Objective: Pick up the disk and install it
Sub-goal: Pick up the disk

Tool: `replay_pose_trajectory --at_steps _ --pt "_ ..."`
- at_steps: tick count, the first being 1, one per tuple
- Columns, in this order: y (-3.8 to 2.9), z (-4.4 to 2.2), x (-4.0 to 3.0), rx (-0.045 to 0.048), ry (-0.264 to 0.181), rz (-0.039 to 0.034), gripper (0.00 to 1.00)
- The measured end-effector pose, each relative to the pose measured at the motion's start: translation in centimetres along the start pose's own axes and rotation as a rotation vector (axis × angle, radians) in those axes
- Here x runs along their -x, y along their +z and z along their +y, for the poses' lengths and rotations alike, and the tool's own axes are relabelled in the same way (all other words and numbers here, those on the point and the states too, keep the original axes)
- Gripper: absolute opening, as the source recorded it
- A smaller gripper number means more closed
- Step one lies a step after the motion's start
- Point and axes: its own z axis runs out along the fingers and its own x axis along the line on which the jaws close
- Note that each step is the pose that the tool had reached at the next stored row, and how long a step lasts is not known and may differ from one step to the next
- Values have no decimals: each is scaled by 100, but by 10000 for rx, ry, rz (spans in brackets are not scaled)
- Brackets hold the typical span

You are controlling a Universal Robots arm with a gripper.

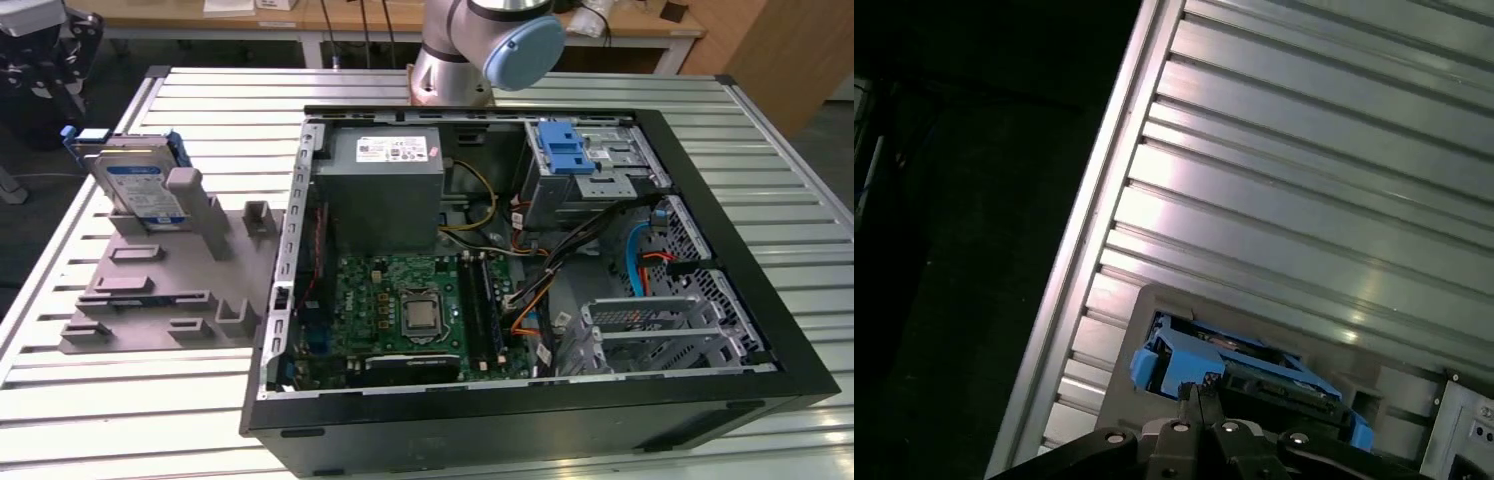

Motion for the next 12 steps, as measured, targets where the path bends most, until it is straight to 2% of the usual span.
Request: replay_pose_trajectory --at_steps 12 --pt "0 0 0 -6 -1067 44 11"
